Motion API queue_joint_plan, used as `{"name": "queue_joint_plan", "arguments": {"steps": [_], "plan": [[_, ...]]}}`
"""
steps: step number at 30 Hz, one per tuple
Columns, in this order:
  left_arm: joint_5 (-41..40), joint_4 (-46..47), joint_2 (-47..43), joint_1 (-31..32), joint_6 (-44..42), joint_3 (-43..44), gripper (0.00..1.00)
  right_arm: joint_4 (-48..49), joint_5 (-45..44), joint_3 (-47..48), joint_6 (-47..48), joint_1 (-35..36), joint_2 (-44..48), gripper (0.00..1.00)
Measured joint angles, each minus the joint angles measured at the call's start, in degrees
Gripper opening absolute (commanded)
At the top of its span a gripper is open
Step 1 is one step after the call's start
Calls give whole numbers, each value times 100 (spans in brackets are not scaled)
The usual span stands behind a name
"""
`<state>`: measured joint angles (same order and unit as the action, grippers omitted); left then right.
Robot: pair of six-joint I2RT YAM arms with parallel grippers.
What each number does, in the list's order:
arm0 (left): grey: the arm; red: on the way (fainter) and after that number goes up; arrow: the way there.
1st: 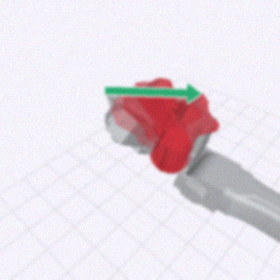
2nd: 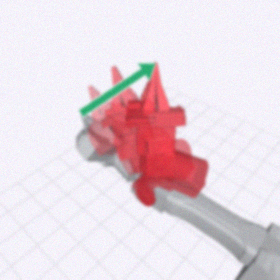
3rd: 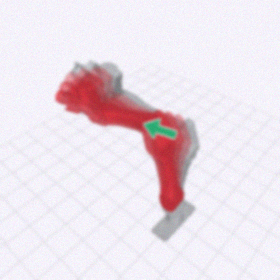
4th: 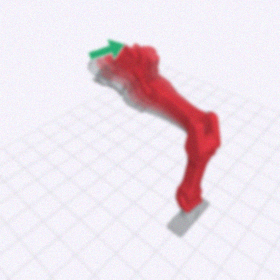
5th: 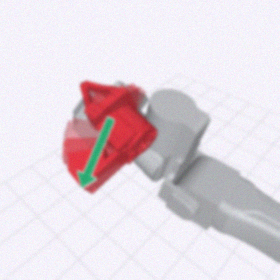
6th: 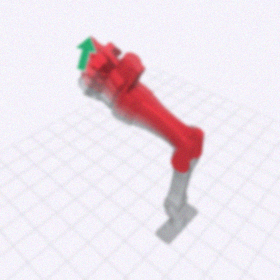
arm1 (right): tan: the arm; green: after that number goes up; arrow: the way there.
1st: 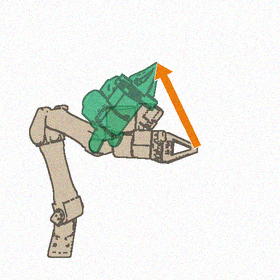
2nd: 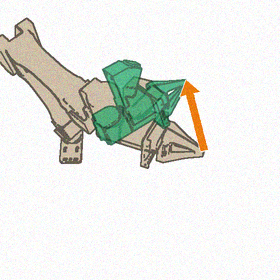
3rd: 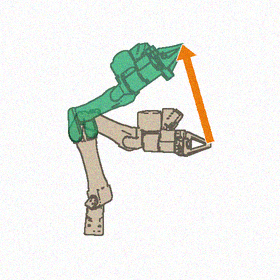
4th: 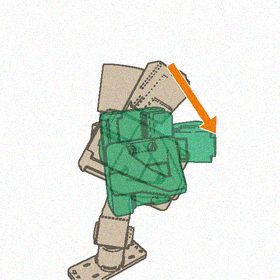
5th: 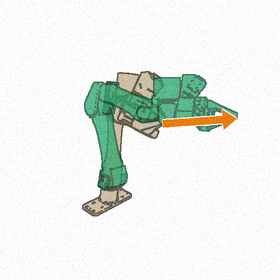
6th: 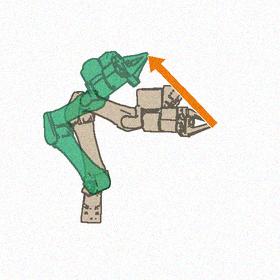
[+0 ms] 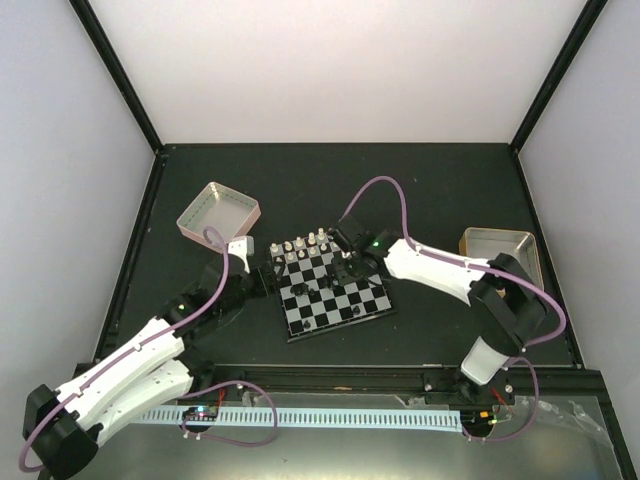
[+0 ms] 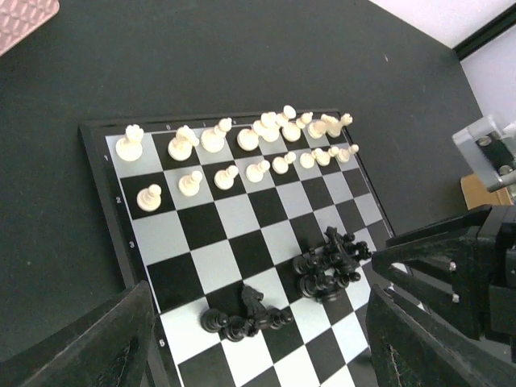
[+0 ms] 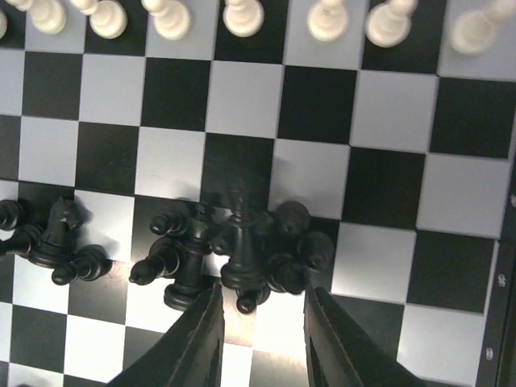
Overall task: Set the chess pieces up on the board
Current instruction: Pick up the chess piece from the chessboard.
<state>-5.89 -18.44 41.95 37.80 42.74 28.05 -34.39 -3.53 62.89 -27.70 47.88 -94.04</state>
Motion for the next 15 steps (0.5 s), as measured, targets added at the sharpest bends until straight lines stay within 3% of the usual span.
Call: {"name": "queue_joint_plan", "arguments": {"steps": [6,15], "plan": [[-20,175,4,-122,-37,-46,74,-214,157,470,249,-2,-531,20],[24,273,17,-212,-33,-201,74,-564,280,990,433,-2,-951,25]]}}
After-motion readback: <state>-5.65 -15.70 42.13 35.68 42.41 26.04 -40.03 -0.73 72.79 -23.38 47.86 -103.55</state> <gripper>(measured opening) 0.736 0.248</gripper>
